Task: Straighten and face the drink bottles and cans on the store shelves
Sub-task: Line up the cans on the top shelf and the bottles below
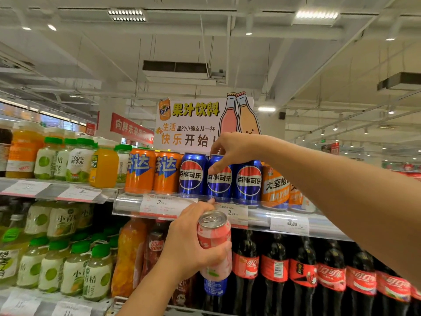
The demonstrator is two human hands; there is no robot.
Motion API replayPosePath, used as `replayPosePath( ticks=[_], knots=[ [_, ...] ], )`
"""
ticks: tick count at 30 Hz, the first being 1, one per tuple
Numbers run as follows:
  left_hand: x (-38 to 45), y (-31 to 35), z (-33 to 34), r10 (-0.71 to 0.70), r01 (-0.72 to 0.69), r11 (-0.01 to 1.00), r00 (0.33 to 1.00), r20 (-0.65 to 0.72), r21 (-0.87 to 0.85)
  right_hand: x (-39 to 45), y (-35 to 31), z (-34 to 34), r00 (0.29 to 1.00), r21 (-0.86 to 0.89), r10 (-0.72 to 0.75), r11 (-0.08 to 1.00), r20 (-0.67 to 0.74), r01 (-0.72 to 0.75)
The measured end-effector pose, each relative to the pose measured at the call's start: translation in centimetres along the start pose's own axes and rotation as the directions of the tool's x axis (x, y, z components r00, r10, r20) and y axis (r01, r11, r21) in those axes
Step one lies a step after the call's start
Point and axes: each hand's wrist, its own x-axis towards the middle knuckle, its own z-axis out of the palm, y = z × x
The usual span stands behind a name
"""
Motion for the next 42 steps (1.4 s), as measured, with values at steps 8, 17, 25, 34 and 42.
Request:
replayPosePath(
  ticks=[8, 17, 25, 34, 42],
  knots=[
    [0.1, 0.3, -0.1, -0.059, 0.059, 0.998, 0.998, 0.03, -0.019, -2.7, 0.5, 1.1, 0.993, 0.05, -0.022, 0.998, -0.119, 0.028],
    [0.3, 8.1, 1.9, -0.118, 0.126, 0.969, 0.992, 0.05, -0.212, -18.1, 3.3, 2.7, 0.868, 0.126, -0.144, 0.965, -0.475, 0.229],
    [3.0, 19.2, 12.1, -0.03, 0.067, 0.969, 0.988, 0.153, -0.239, -32.6, 11.5, 4.8, 0.954, 0.59, 0.078, 0.799, -0.288, 0.112],
    [2.4, 31.6, 30.6, -0.074, 0.105, 0.955, 0.99, 0.12, -0.278, -47.2, 24.8, 7.4, 0.924, 0.666, 0.247, 0.746, -0.294, 0.013],
    [4.5, 41.1, 43.7, 0.007, 0.055, 0.977, 0.956, 0.293, -0.204, -57.5, 37.3, 6.4, 0.862, 0.676, 0.403, 0.73, -0.307, -0.1]
  ],
)
